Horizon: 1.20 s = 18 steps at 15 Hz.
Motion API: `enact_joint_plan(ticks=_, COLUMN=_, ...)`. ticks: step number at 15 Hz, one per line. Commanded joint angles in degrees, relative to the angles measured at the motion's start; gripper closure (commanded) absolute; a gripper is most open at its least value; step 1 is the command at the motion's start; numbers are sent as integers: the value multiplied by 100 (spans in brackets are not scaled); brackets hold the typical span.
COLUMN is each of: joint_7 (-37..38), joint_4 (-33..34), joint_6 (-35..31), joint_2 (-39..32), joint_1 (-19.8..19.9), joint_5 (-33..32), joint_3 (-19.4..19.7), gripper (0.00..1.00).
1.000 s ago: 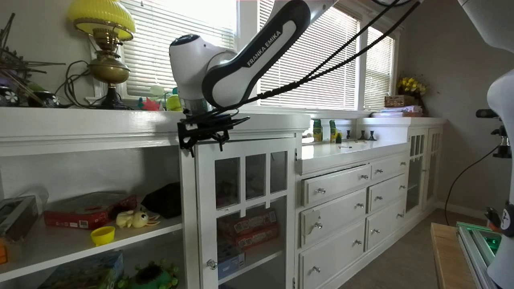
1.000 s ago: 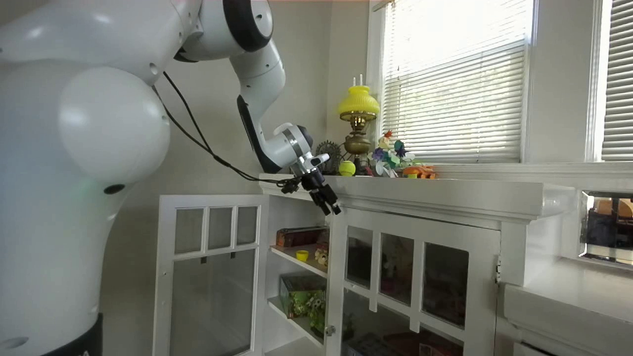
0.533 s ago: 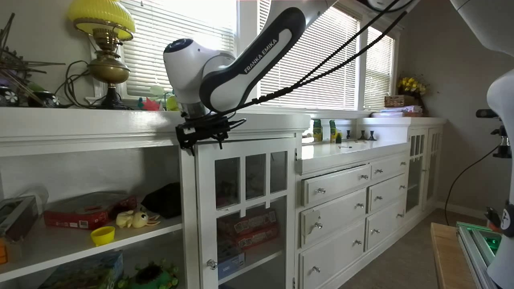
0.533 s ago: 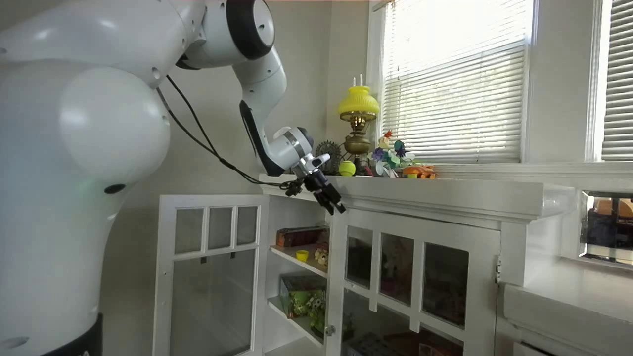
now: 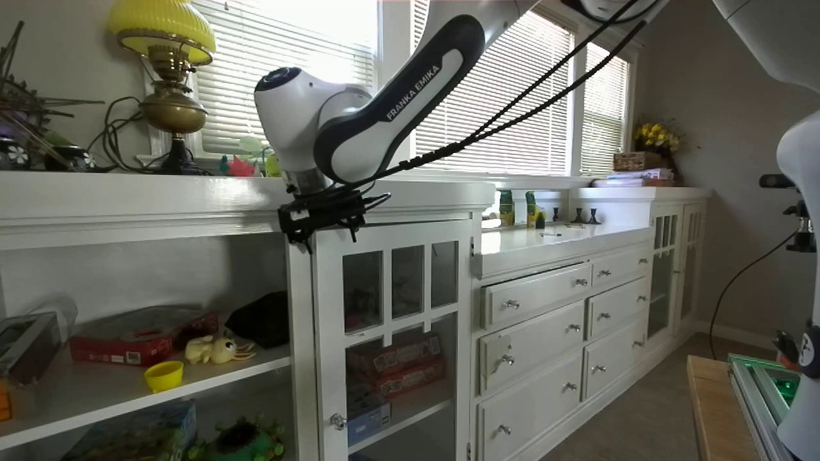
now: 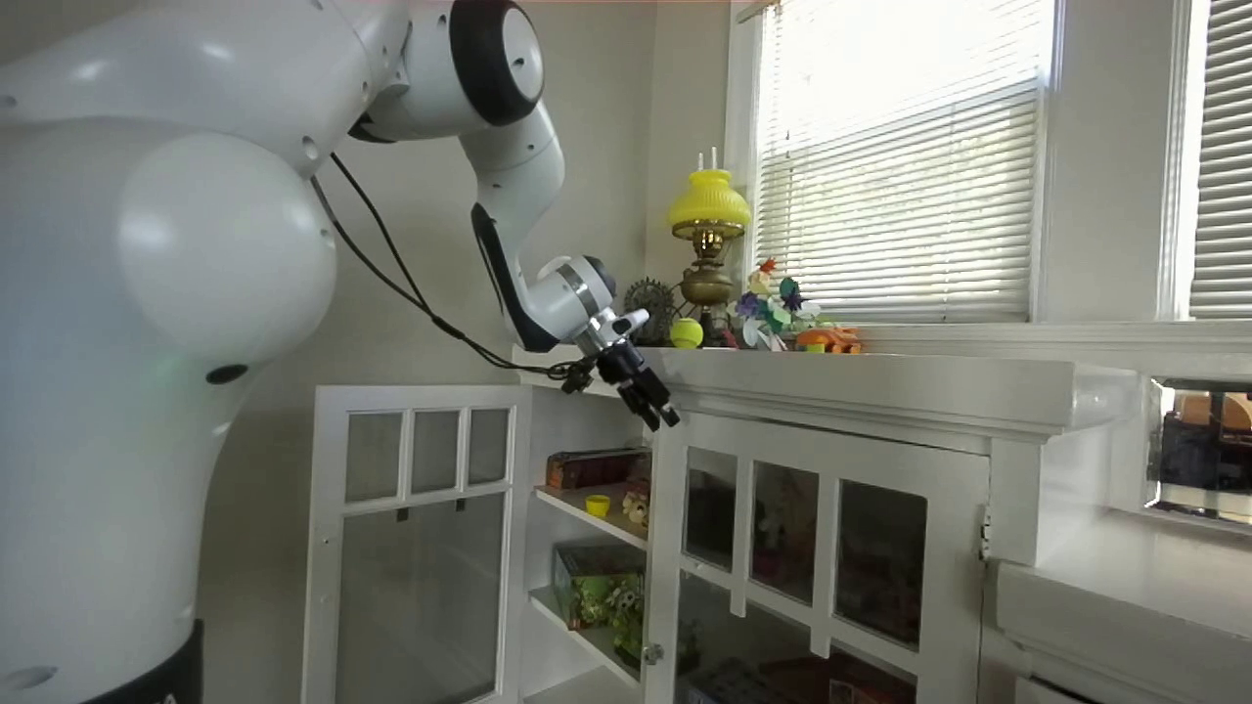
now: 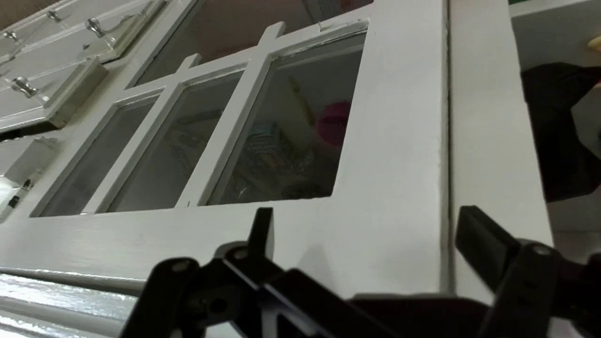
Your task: Open the right cabinet door
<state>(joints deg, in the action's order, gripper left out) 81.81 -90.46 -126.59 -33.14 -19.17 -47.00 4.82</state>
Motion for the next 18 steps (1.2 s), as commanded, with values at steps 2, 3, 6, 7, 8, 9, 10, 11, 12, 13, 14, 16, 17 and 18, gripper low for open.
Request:
enact_joint_plan(ticks=2, joint_7=380, joint_4=-163, joint_6=466, joint_2=251, joint_1=-80, joint_5=52, joint_3=-229, gripper=0)
enact_joint_plan(ticks=3, joint_7=412, joint_4=-190, joint_6=514, joint_2=281, joint_1=-85, joint_5=34, joint_3=-276, gripper=0)
enact_joint_plan(ticks=6, joint_7=180, joint_4=-53, joint_6=490, joint_2=189, joint_1=-98, joint_5=-113, joint_3=-399, gripper=0)
enact_joint_plan(ticks=7, joint_7=138, joint_4=48, joint_6=551, joint_2=118, joint_1=-109, joint_5=-140, joint_3=-402, gripper=0)
enact_joint_plan(ticks=8, joint_7=103, joint_4=102, joint_6=602, joint_2=77, joint_1=-105, joint_5=-124, joint_3=-404, gripper=0)
enact_joint_plan(ticks=9, joint_7=80, joint_4=134, joint_6=649, joint_2=53, joint_1=-103, joint_5=-147, joint_3=-376, gripper=0)
enact_joint_plan(ticks=10, joint_7=106, joint_4=141, joint_6=690, joint_2=50, joint_1=-100, joint_5=-174, joint_3=-348, gripper=0)
enact_joint_plan(ticks=11, joint_7=172, joint_4=155, joint_6=795, joint_2=46, joint_1=-98, joint_5=-189, joint_3=-307, gripper=0)
enact_joint_plan(ticks=12, joint_7=235, joint_4=163, joint_6=862, joint_2=47, joint_1=-89, joint_5=-194, joint_3=-278, gripper=0)
enact_joint_plan(ticks=13, joint_7=271, joint_4=172, joint_6=944, joint_2=46, joint_1=-81, joint_5=-212, joint_3=-241, gripper=0)
enact_joint_plan(ticks=14, joint_7=282, joint_4=183, joint_6=986, joint_2=35, joint_1=-62, joint_5=-232, joint_3=-215, gripper=0)
enact_joint_plan(ticks=16, joint_7=225, joint_4=208, joint_6=956, joint_2=2, joint_1=-9, joint_5=-320, joint_3=-174, gripper=0)
enact_joint_plan(ticks=17, joint_7=98, joint_4=197, joint_6=768, joint_2=4, joint_1=50, joint_5=-369, joint_3=-201, gripper=0)
enact_joint_plan(ticks=18, joint_7=90, joint_4=215, joint_6=752, joint_2=-7, joint_1=61, joint_5=-432, joint_3=-200, gripper=0)
